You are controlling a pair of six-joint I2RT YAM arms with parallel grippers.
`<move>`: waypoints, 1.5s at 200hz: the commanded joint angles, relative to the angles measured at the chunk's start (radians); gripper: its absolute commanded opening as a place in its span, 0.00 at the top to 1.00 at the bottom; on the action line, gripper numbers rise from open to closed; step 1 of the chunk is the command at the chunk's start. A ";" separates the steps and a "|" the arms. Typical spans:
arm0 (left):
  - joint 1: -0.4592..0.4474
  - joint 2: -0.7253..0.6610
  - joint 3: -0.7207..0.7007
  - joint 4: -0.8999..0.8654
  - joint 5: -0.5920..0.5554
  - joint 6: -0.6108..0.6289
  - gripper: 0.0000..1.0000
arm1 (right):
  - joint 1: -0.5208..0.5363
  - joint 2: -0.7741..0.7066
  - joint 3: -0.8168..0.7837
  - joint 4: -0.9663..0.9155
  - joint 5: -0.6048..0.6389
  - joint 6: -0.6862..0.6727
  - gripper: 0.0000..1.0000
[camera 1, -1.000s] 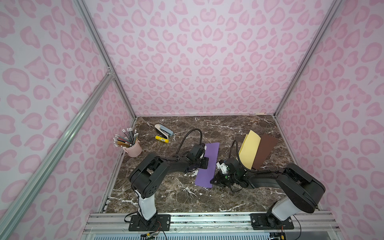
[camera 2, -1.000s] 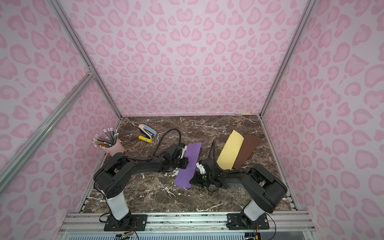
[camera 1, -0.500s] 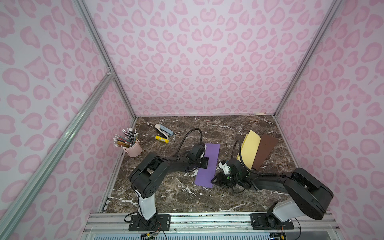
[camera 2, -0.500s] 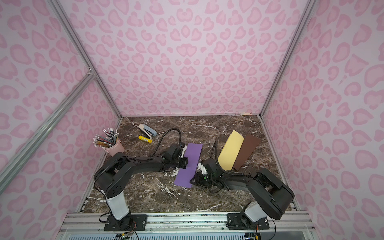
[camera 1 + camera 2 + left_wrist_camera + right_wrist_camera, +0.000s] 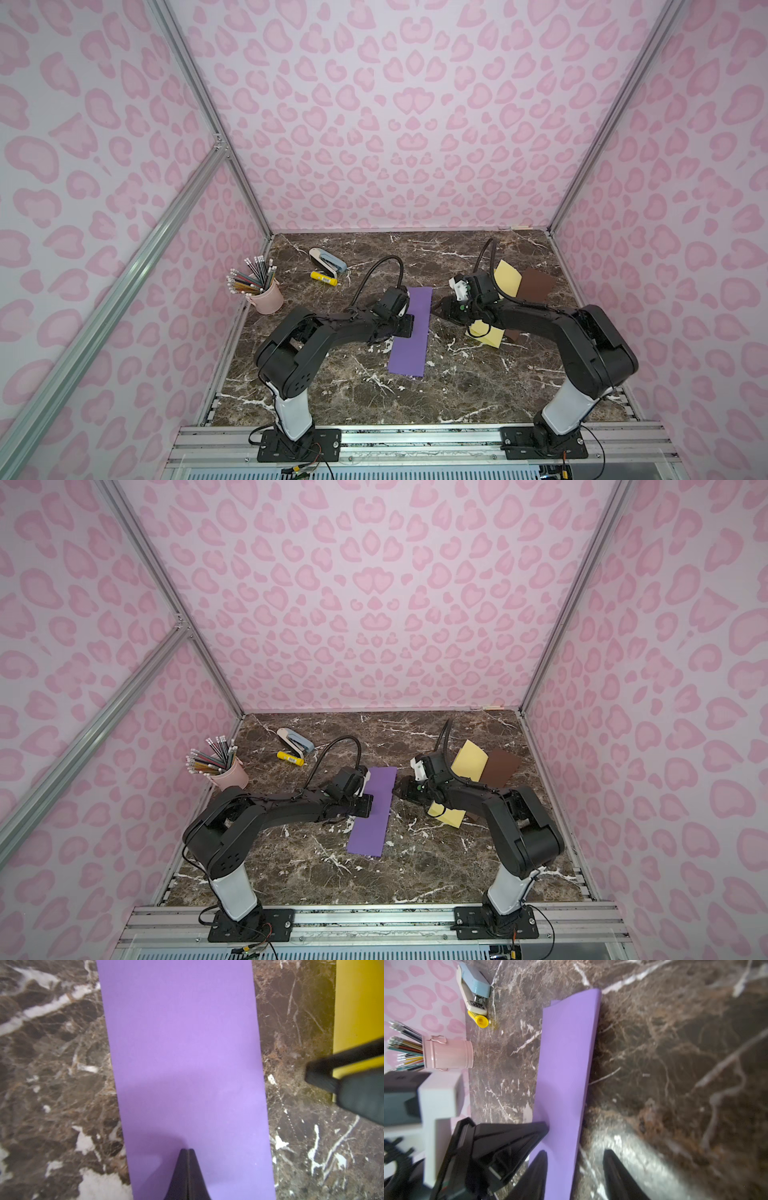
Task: Fold the rectangular paper in half along the long edge
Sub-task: Fold the paper at the center of the board.
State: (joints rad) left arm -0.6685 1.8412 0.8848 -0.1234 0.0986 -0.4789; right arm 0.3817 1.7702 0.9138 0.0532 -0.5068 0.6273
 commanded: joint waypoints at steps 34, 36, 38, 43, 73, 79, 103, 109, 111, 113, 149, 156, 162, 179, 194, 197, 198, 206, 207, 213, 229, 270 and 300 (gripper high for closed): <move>-0.003 0.036 0.023 0.003 0.023 0.008 0.96 | -0.004 0.218 0.170 0.058 -0.093 -0.049 0.52; -0.003 0.036 0.024 0.005 0.024 0.008 0.96 | -0.003 0.222 0.173 0.061 -0.090 -0.048 0.52; -0.004 0.038 0.025 0.005 0.025 0.009 0.96 | -0.004 0.225 0.175 0.065 -0.088 -0.045 0.52; -0.005 0.039 0.026 0.007 0.027 0.008 0.96 | -0.004 0.233 0.184 0.067 -0.088 -0.043 0.52; -0.006 0.039 0.031 0.007 0.029 0.006 0.96 | -0.009 0.269 0.250 0.027 -0.039 -0.055 0.58; -0.006 0.039 0.031 0.006 0.029 0.007 0.96 | -0.013 0.276 0.260 0.020 -0.028 -0.057 0.61; -0.007 0.035 0.030 0.003 0.029 0.009 0.96 | -0.038 0.300 0.287 0.021 -0.038 -0.051 0.92; -0.006 0.033 0.029 0.002 0.028 0.008 0.96 | -0.044 0.306 0.294 0.019 -0.044 -0.049 0.99; -0.006 0.032 0.028 0.001 0.028 0.008 0.96 | -0.044 0.307 0.296 0.019 -0.044 -0.050 1.00; -0.006 0.032 0.028 0.000 0.026 0.009 0.96 | -0.045 0.307 0.298 0.019 -0.045 -0.050 1.00; -0.006 0.021 0.021 -0.004 0.021 0.010 0.96 | -0.047 0.320 0.336 0.008 -0.058 -0.060 0.82; -0.006 0.021 0.021 -0.006 0.022 0.010 0.96 | -0.047 0.325 0.347 0.008 -0.058 -0.057 0.77; -0.006 0.019 0.020 -0.005 0.022 0.010 0.96 | -0.048 0.330 0.357 0.006 -0.058 -0.057 0.74; -0.006 0.018 0.018 -0.007 0.020 0.011 0.96 | -0.052 0.348 0.389 -0.004 -0.062 -0.057 0.73; -0.006 0.016 0.014 -0.007 0.023 0.011 0.96 | -0.058 0.363 0.408 -0.002 -0.064 -0.057 0.78; -0.006 0.015 0.014 -0.008 0.024 0.010 0.96 | -0.058 0.367 0.413 -0.003 -0.066 -0.057 0.81; -0.006 0.015 0.014 -0.007 0.023 0.010 0.96 | -0.058 0.368 0.415 -0.003 -0.067 -0.058 0.82; -0.006 0.013 0.013 -0.009 0.021 0.010 0.96 | -0.059 0.378 0.425 -0.004 -0.071 -0.060 0.92; -0.006 0.013 0.014 -0.010 0.021 0.010 0.96 | -0.059 0.379 0.427 -0.004 -0.070 -0.060 0.93; -0.006 0.010 0.013 -0.009 0.019 0.008 0.96 | -0.062 0.385 0.431 -0.006 -0.072 -0.060 0.99; -0.006 0.008 0.011 -0.011 0.018 0.010 0.96 | -0.066 0.388 0.432 0.001 -0.074 -0.061 1.00; -0.006 -0.017 0.013 -0.017 -0.012 0.003 0.96 | -0.076 0.324 0.421 -0.021 -0.085 -0.083 0.74; -0.006 -0.158 0.029 -0.010 -0.136 0.001 0.96 | -0.082 0.175 0.397 -0.096 0.014 -0.146 0.63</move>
State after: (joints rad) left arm -0.6758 1.7832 0.8951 -0.1650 0.0780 -0.4736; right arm 0.3038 2.0434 1.3209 -0.0032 -0.5674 0.5476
